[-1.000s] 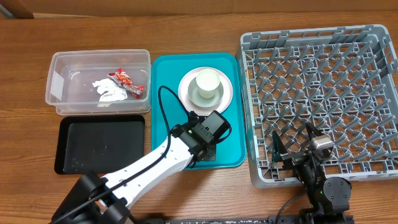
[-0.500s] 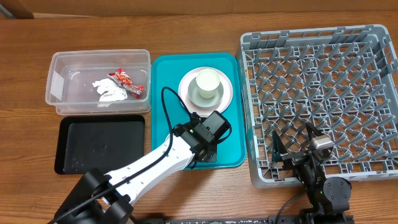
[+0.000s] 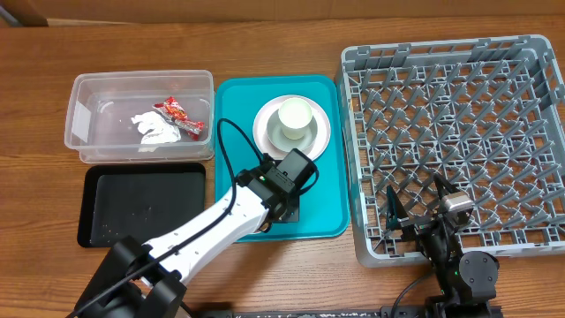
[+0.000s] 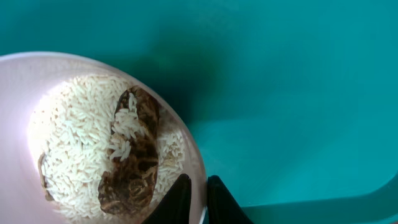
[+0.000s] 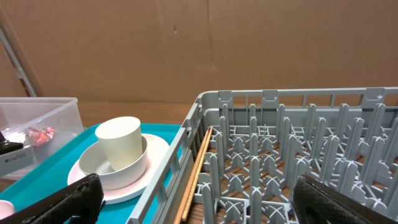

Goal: Sort waste into correct bins and load items into the dishwasher
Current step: 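Grip the pink bowl rim with the left gripper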

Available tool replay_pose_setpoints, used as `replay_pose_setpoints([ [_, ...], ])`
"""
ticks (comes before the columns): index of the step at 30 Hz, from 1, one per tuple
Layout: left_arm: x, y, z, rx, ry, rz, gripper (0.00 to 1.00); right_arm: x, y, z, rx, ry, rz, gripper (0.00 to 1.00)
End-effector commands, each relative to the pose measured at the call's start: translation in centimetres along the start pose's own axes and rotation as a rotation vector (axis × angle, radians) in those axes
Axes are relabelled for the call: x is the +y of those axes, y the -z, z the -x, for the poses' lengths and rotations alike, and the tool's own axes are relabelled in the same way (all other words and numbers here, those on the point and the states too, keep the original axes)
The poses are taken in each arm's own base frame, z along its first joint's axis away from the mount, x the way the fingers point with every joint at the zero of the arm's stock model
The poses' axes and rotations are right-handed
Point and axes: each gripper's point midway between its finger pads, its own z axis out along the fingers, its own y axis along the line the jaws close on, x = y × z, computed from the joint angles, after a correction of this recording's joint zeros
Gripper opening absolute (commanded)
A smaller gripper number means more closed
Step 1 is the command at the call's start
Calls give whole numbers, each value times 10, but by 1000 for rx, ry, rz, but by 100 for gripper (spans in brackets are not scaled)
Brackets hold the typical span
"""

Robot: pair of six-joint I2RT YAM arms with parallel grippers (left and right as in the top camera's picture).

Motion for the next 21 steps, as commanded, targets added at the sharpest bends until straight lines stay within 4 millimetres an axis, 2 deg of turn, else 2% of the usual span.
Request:
replay_pose_setpoints([
  [1, 11, -3, 3, -3, 3, 31, 12, -3, 0, -1, -8, 4, -12, 100],
  [10, 17, -4, 7, -20, 4, 56, 14, -3, 0, -1, -8, 4, -12, 100],
  [13, 14, -4, 3, 0, 2, 40, 20, -3, 0, -1, -8, 4, -12, 100],
  [21, 12, -4, -7, 46, 0, 22, 20, -3, 0, -1, -8, 4, -12, 100],
])
